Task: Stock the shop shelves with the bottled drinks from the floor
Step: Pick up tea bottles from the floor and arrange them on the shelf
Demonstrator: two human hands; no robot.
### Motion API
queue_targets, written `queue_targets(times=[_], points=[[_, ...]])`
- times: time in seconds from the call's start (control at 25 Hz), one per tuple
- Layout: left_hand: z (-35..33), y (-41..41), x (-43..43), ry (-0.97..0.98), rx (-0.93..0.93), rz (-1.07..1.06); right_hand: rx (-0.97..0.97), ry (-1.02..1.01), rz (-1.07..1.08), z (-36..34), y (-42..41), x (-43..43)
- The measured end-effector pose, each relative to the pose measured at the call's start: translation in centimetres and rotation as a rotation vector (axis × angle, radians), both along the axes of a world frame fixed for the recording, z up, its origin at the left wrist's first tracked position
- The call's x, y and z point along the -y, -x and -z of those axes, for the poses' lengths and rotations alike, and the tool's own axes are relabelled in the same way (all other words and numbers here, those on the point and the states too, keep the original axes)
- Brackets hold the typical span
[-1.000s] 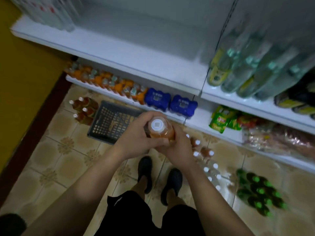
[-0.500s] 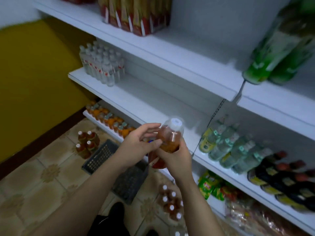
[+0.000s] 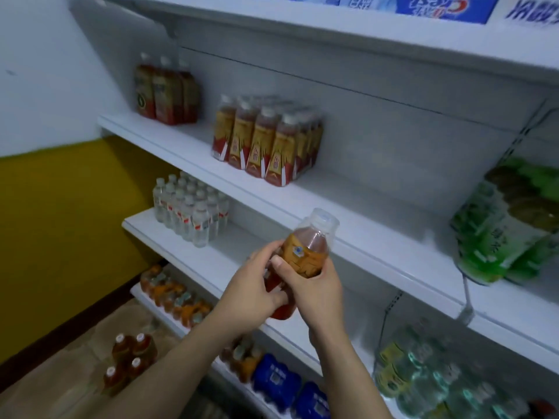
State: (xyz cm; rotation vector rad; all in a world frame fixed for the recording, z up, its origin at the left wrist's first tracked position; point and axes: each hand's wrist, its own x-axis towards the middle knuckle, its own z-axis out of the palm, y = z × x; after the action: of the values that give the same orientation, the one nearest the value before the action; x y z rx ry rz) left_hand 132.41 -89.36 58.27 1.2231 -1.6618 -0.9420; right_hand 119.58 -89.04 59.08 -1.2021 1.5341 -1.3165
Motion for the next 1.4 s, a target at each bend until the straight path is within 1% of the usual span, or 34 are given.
queue_targets(times=[0.08, 0.2, 0.28, 0.4, 0.6, 0.76, 0.92, 1.04, 1.16, 1.4], points=[[-1.1, -1.4, 2.6, 0.029, -0.059, 0.011, -0.025, 0.038, -0.039, -2.0, -1.0, 1.8], [-2.3, -3.0, 5.9, 0.009, -0.19, 0.039, -0.111, 0.06, -0.154, -4.4, -1.4, 4.1], [-3.5, -3.3, 8.2, 0.028, -0.243, 0.049, -0.156, 0.069, -0.183, -6.0, -1.0, 6.0], [-5.5, -2.5, 10.9, 0.079, -0.293, 0.081, -0.158, 0.066, -0.193, -8.3, 0.0, 9.3], [-8.5, 1.1, 17.3, 0.124, -0.3, 0.127, -0.126, 0.104, -0.146, -11.8, 3.3, 15.4], [-8.7, 5.2, 22.5, 0.077, -0.244, 0.083, -0.161, 0.122, -0.025, -11.2, 6.5, 21.7], [-6.4, 8.6, 26.9, 0.021, -0.221, -0.045, -0.335, 0.011, 0.113, -9.2, 9.4, 29.1], [-5.4, 10.2, 29.5, -0.037, -0.231, -0.121, -0.363, 0.013, 0.131, -8.0, 10.7, 33.8], [-4.1, 11.2, 31.6, -0.091, -0.275, -0.127, -0.379, 0.037, 0.161, -6.3, 10.9, 37.3], [-2.8, 12.0, 34.6, -0.07, -0.175, -0.154, -0.432, 0.006, 0.147, -5.6, 10.2, 42.5]])
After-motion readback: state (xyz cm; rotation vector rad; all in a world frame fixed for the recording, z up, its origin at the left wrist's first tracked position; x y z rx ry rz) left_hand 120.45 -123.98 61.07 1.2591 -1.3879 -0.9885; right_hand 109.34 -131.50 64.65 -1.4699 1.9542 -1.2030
